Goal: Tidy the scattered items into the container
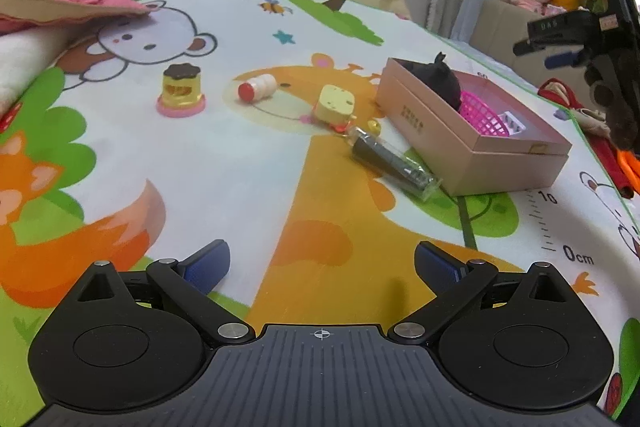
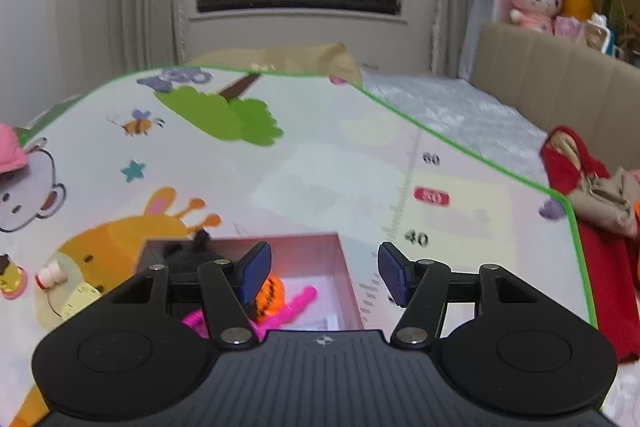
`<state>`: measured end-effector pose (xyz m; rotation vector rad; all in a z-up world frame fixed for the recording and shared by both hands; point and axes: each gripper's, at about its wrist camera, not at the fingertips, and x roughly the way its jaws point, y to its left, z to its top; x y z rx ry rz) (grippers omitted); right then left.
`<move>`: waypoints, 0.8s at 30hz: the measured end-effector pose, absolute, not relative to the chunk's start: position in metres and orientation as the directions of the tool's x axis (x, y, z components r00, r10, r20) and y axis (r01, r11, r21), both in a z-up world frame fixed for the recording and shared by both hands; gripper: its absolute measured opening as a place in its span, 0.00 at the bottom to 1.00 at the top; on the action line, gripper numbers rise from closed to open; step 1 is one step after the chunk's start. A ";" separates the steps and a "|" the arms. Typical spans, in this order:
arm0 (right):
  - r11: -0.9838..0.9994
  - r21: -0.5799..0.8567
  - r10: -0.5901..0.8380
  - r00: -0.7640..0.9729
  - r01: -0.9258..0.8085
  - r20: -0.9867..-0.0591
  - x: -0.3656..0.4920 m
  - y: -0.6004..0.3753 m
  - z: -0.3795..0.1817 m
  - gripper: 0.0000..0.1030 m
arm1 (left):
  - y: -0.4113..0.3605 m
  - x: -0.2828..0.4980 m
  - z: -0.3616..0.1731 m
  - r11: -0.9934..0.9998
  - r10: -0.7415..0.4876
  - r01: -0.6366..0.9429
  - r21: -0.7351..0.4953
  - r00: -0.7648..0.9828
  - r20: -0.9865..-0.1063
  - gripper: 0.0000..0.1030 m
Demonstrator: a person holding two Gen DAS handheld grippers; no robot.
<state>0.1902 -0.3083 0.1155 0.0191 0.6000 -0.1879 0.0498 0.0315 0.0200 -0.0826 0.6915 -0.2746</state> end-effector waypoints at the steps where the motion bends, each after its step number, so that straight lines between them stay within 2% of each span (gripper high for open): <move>1: 0.984 -0.032 -0.162 0.804 0.175 -0.572 0.191 -0.306 0.112 0.57 | 0.032 0.049 0.020 0.961 -0.275 0.220 -0.165 0.736 -0.619 0.98; 4: 0.995 -0.011 -0.083 0.799 0.095 -0.596 0.183 -0.287 0.104 0.57 | 0.031 0.049 0.020 0.963 -0.269 0.214 -0.164 0.736 -0.621 0.98; 8: 0.994 -0.004 0.081 0.783 -0.106 -0.616 0.169 -0.233 0.097 0.56 | 0.028 0.050 0.021 0.964 -0.264 0.219 -0.150 0.735 -0.624 0.99; 11: 0.961 -0.006 0.206 0.734 -0.275 -0.647 0.161 -0.183 0.089 0.49 | 0.028 0.049 0.021 0.964 -0.263 0.222 -0.145 0.738 -0.622 0.99; 14: 0.930 -0.064 0.233 0.716 -0.361 -0.658 0.163 -0.138 0.082 0.49 | 0.033 0.048 0.021 0.964 -0.264 0.219 -0.150 0.739 -0.620 0.99; 17: 0.936 -0.067 0.210 0.702 -0.344 -0.680 0.194 -0.114 0.081 0.49 | 0.040 0.046 0.022 0.964 -0.265 0.214 -0.158 0.748 -0.609 0.99; 19: 0.957 -0.023 0.186 0.675 -0.288 -0.714 0.224 -0.107 0.078 0.59 | 0.046 0.044 0.023 0.964 -0.268 0.207 -0.170 0.757 -0.596 0.99; 20: 0.967 -0.003 0.171 0.658 -0.255 -0.733 0.240 -0.105 0.074 0.60 | 0.049 0.043 0.024 0.963 -0.269 0.203 -0.177 0.761 -0.590 0.99; 24: 0.985 -0.009 0.100 0.611 -0.173 -0.785 0.281 -0.096 0.051 0.59 | 0.064 0.038 0.026 0.964 -0.261 0.181 -0.193 0.775 -0.576 0.99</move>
